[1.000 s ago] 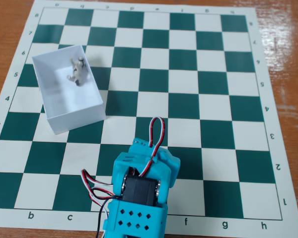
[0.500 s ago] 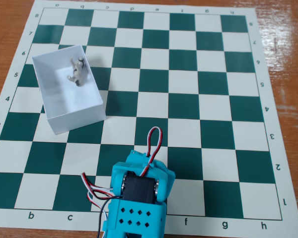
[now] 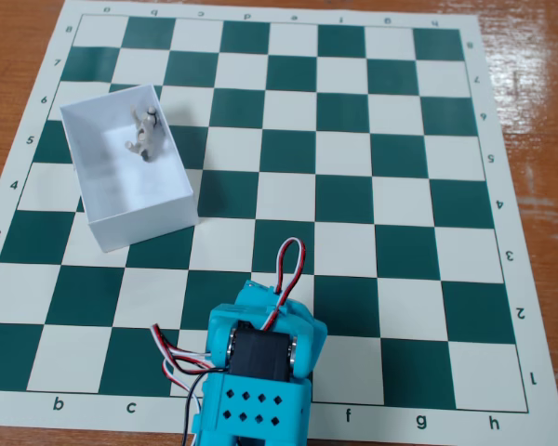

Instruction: Grab the toy horse and put it in the box.

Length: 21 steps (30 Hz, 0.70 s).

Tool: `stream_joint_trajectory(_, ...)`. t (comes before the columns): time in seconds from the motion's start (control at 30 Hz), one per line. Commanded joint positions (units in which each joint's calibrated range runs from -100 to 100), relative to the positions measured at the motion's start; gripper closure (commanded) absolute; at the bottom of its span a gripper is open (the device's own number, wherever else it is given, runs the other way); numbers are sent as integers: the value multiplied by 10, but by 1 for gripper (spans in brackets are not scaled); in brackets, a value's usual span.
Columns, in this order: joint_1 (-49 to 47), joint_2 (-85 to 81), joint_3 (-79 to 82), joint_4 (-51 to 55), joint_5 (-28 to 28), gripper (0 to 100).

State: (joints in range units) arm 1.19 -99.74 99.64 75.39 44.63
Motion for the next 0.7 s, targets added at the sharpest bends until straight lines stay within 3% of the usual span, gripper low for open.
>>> stream_joint_trajectory(0.0,-3,-2,4,0,-2,100)
stream_joint_trajectory(0.67,-1,-2,4,0,1,100)
